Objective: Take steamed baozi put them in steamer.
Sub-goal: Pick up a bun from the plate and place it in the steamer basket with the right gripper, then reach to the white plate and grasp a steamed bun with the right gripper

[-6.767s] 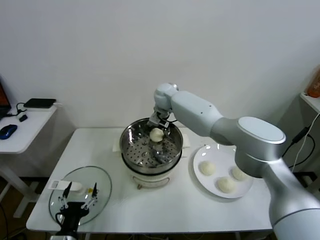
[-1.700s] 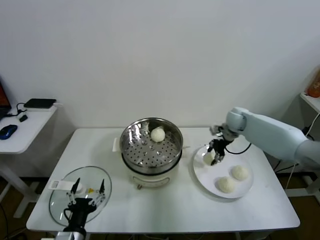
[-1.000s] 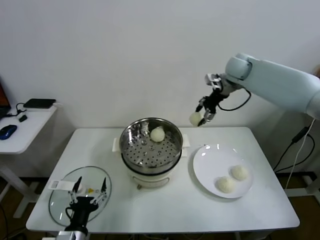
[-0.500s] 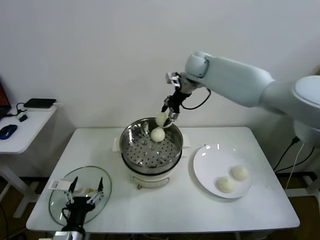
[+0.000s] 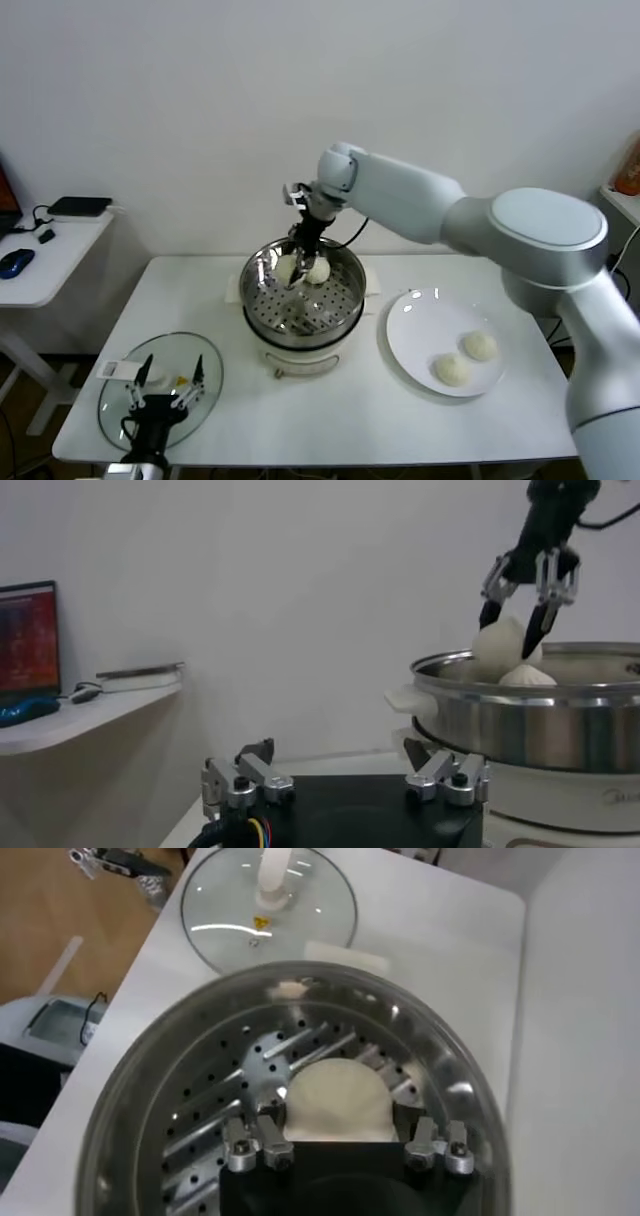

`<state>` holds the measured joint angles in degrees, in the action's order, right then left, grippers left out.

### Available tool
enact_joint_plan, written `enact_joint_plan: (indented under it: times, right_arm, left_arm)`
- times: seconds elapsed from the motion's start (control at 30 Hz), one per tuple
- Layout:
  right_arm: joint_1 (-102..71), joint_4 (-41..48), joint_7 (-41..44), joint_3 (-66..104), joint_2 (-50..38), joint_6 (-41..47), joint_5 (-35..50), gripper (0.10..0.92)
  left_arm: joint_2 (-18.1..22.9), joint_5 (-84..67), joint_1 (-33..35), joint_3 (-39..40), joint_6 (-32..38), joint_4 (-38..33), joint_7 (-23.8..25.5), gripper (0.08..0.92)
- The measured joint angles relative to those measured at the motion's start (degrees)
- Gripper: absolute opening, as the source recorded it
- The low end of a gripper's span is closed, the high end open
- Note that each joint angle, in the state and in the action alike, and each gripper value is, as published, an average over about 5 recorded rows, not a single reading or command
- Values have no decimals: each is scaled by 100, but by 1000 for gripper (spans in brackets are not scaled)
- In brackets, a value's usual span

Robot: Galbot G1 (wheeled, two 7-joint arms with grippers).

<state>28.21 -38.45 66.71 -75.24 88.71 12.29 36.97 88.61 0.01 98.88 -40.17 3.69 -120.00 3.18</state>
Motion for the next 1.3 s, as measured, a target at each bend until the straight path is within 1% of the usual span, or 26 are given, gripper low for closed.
enact_joint_plan:
  times: [0.43,0.53,0.7,0.77,1.03,1.3]
  right_arm:
    - [-308,347,-20,163,261,-66,-276,698]
    - [-338,374,-21,188,263,-83,-324,728]
    - [-366,372,-14,207,250,-93,-403,809]
    - [-380,362,-7,225,240,-95,-423,818]
    - [-265,184,80,236,91,-110,-383,823]
    - [287,-300,294,-20,-396,-260,-232,823]
  left_arm:
    - [-13,-62,19,-46,-1,2,-5,823]
    - [-12,-66,22,-46,-1,4,-7,823]
    - [-12,-72,40,-56,6,12,-8,823]
    - [-12,-74,44,-62,11,18,-9,823]
    - [-10,-74,42,-62,17,28,-11,823]
    - [2,-53,24,-43,-1,19,-15,823]
